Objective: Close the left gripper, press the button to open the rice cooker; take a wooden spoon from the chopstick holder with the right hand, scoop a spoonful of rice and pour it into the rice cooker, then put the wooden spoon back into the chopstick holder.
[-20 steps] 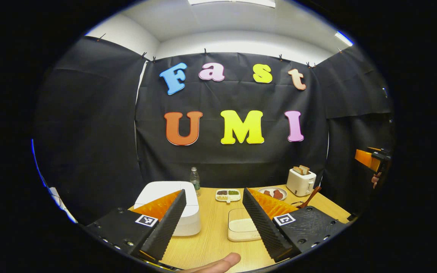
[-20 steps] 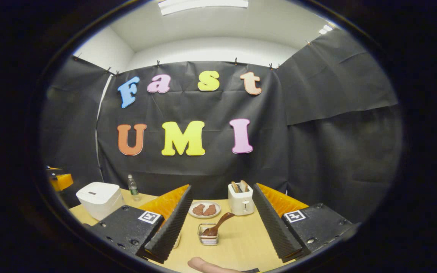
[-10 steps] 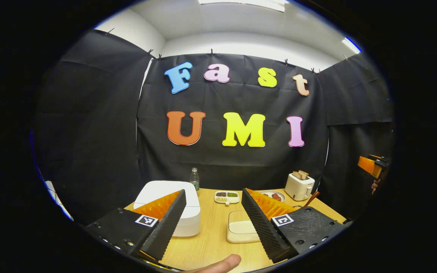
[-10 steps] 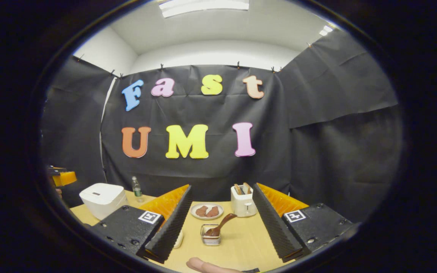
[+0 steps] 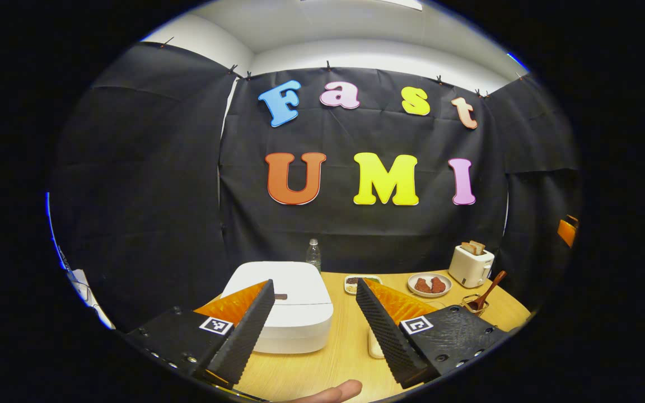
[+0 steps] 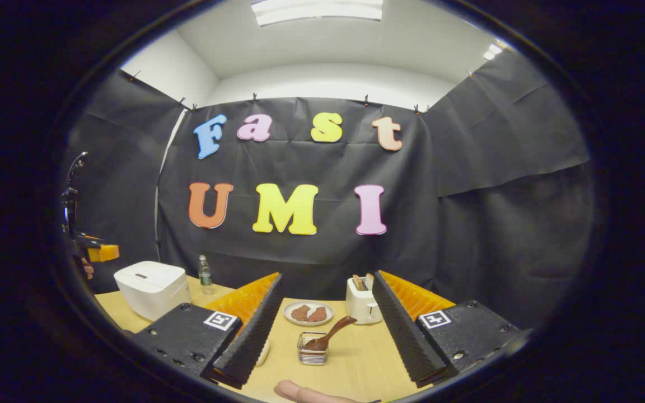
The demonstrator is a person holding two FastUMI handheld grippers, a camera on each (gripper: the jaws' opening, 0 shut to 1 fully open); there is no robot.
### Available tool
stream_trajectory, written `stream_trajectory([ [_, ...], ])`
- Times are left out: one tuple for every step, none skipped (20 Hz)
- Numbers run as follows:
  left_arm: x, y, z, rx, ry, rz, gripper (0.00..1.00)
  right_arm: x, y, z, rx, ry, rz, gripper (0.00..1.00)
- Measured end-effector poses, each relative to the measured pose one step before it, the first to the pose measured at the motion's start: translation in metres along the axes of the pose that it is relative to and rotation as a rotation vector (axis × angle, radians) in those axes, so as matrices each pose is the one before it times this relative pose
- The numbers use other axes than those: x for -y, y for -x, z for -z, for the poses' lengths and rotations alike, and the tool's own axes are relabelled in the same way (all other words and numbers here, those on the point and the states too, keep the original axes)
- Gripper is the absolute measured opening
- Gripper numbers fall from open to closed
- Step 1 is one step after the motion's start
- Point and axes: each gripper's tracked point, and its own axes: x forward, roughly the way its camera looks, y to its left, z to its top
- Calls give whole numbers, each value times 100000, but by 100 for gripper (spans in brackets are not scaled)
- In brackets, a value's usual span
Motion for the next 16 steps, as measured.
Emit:
stream_trajectory([
  [-334, -782, 886, -2662, -704, -109, 93, -268, -271, 173, 97, -169, -755, 100],
  [-400, -740, 568, -2189, -192, -702, 93, -135, -250, 330, 46, -249, -753, 100],
  [-310, -668, 692, -2619, 422, -284, 88, -134, -216, 274, 8, -236, -734, 100],
  [-169, -536, 405, -1267, 614, 104, 83, -84, -302, 271, -70, -267, -674, 100],
  [-201, -543, 152, -1359, 615, 86, 74, -72, -279, 231, -34, -330, -690, 100],
  [117, -368, 40, -538, 248, 714, 70, -41, -317, 302, 16, -188, -802, 100],
  [129, -459, -80, -269, -148, 1202, 64, -30, -314, 273, -229, -102, -642, 100],
  [-45, -768, 25, -779, -411, 303, 61, 54, -336, 342, -335, -220, -513, 100],
  [-209, -568, 156, -1392, -232, -155, 53, -26, -336, 317, -412, -191, -682, 100],
  [-168, -546, 194, -1377, -533, -559, 59, 30, -327, 389, -481, -194, -544, 100],
  [-209, -530, 187, -1676, -1091, -1085, 45, 139, -304, 366, -709, -85, -275, 100],
  [-305, -531, -3, -940, -1311, -823, 45, 189, -364, 408, -716, -126, -147, 100],
  [179, -573, 45, -1188, -403, 845, 45, 182, -317, 332, -529, -171, -248, 100],
  [107, -540, 504, -2309, 739, 1015, 22, 168, -266, 210, -326, -190, -259, 100],
  [-234, -769, 175, -1761, 222, -999, 0, 199, -376, 135, -250, 50, -89, 100],
  [-504, -602, 203, -1795, 31, -909, 2, 266, -359, 225, -90, 129, 110, 100],
])
